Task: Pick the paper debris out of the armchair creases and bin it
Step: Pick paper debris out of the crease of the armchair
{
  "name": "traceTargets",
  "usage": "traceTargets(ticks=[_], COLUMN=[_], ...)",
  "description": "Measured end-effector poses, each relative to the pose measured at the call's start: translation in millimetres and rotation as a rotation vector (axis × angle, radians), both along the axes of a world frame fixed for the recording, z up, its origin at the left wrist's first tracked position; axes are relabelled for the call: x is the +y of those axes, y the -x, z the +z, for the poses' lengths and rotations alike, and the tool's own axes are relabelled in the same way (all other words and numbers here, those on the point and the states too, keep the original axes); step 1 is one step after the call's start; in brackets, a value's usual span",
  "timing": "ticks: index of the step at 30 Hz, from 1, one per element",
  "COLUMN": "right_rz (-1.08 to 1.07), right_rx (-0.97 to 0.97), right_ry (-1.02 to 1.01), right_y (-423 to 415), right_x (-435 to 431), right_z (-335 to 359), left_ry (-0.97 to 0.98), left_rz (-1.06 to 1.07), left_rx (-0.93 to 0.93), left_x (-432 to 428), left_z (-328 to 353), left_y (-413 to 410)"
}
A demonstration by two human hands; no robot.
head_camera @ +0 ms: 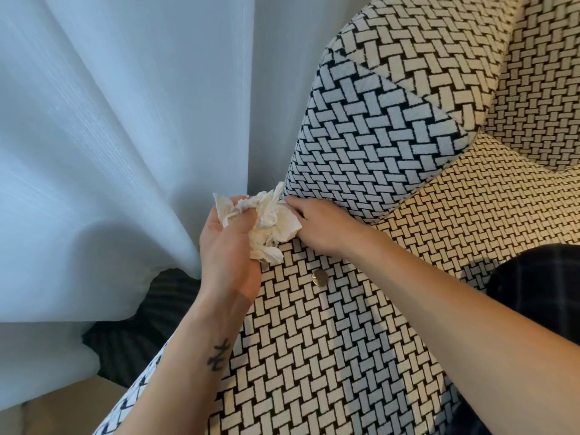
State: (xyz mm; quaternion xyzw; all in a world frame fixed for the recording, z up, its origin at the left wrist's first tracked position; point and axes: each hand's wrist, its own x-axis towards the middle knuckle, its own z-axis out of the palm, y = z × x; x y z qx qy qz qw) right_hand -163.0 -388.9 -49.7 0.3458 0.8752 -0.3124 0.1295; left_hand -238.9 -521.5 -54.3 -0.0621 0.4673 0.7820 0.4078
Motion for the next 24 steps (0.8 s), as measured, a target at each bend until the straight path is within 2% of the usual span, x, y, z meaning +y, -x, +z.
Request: traceTargets(ticks=[6, 14, 18, 21, 24], right_rz=[0.102, 0.005, 0.010, 0.001, -0.072], right_rx=[-0.179, 0.007, 0.027, 0.031, 0.126], right_ry=[-0.102, 0.046, 0.100, 0.074, 0.097], right_y=[22.9, 3.4, -8.4, -34.1, -65.6], right_x=[-1.9, -9.3, -8.4, -6.9, -17.8], right_z=[-6.4, -11.8, 2.5, 20.9, 30.5], left_ry=[0.003, -0.018, -0.015, -0.002, 0.028], left_rz=[0.023, -0.008, -0.024, -0.045, -0.061], left_rx=[-0.037, -0.023, -0.013, 0.016, 0.060], left_x=[-1.1, -2.9, -1.5, -1.0, 1.6], left_z=[3.4, 3.2, 1.1, -1.8, -1.0], left_y=[4.0, -1.7, -4.0, -5.7, -15.2])
